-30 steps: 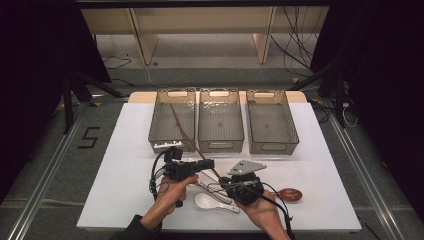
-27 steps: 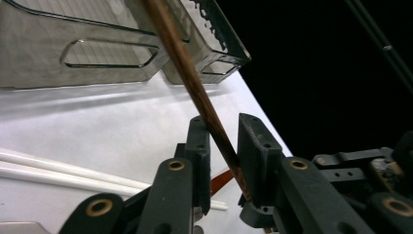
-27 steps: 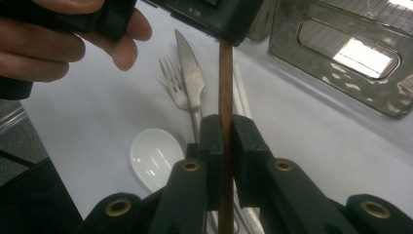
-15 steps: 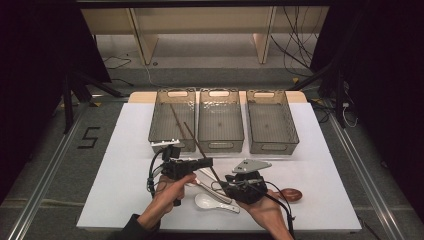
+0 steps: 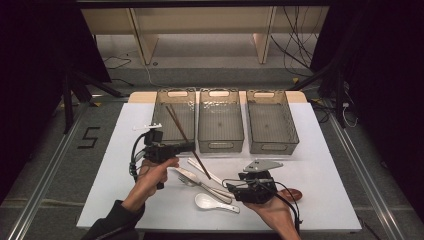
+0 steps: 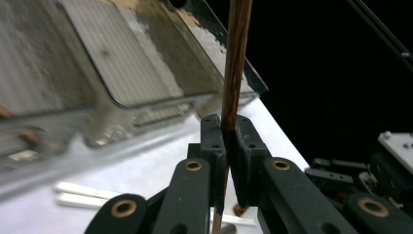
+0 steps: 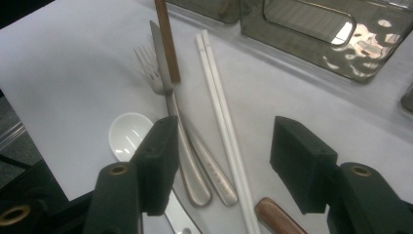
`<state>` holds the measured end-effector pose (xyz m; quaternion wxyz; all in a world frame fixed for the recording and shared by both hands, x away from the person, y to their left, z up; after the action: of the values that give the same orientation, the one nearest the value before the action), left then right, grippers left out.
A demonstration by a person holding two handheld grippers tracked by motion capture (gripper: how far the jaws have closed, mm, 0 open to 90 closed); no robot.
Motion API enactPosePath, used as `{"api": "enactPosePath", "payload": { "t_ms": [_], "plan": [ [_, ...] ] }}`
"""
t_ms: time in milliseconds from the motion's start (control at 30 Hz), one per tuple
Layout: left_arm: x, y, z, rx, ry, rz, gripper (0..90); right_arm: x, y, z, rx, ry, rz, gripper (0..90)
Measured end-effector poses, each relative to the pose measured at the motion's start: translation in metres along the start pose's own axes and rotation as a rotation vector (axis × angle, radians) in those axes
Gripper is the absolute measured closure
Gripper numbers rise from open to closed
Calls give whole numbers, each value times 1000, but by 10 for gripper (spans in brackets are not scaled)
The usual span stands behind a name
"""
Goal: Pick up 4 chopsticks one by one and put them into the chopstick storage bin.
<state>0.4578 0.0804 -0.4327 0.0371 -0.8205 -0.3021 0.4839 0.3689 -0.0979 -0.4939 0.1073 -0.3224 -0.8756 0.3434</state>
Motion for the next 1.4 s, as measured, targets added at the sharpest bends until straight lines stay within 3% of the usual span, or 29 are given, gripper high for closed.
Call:
{"api": "enactPosePath", "payload": {
  "t_ms": [433, 833, 1033, 1200, 1400],
  "plan": [
    [17, -22, -64, -71, 0, -70, 842, -2, 0, 7, 9, 12, 3, 348],
    [30, -21, -108, -116, -17, -134, 840, -6, 0, 9, 10, 25, 17, 314],
    [43, -15, -122, -126, -38, -174, 839, -7, -1, 10, 11, 24, 23, 299],
    [57, -5, -125, -109, -49, -222, 839, -6, 0, 11, 16, 26, 19, 300],
    [65, 5, -127, -100, -67, -248, 838, -5, 1, 11, 18, 21, 10, 300]
  ]
}}
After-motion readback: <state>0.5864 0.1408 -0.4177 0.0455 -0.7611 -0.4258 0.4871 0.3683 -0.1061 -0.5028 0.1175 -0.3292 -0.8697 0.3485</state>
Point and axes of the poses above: each handheld gripper's, and its own axes: y roughly forward along the jaws, z roughly out of its underside, x roughly to its left, the point moved 10 cm from there along y, roughly forward along the jaws, and after that the axes turned 13 degrees about -y, right-handed, at the moved point
